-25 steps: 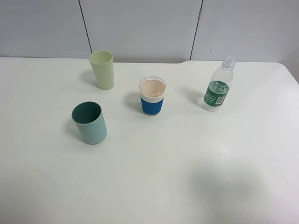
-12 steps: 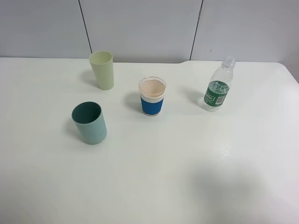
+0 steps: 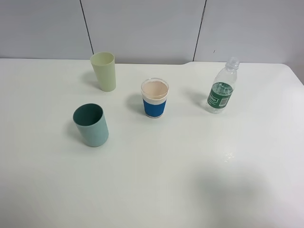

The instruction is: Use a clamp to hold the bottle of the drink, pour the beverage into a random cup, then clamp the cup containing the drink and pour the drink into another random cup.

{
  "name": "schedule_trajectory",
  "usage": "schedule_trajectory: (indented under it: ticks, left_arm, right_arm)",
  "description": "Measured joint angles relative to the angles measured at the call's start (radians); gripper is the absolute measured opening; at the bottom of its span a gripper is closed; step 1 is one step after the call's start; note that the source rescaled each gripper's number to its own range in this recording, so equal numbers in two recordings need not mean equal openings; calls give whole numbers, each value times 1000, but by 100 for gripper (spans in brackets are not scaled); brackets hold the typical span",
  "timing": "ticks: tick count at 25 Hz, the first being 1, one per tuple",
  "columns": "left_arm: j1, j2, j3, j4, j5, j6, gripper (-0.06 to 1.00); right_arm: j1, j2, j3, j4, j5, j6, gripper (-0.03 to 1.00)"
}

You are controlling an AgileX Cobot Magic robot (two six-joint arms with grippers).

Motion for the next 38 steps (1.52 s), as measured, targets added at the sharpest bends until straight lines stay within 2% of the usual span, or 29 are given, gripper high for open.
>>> schedule_trajectory:
  ticks: [9, 38]
  left_arm:
    - [0, -9, 128, -8, 5, 3, 81]
    - [0, -9, 130, -10, -7, 4, 81]
  right_arm:
    - [0, 0, 0, 0, 0, 0, 88]
    - [0, 0, 0, 0, 0, 0, 88]
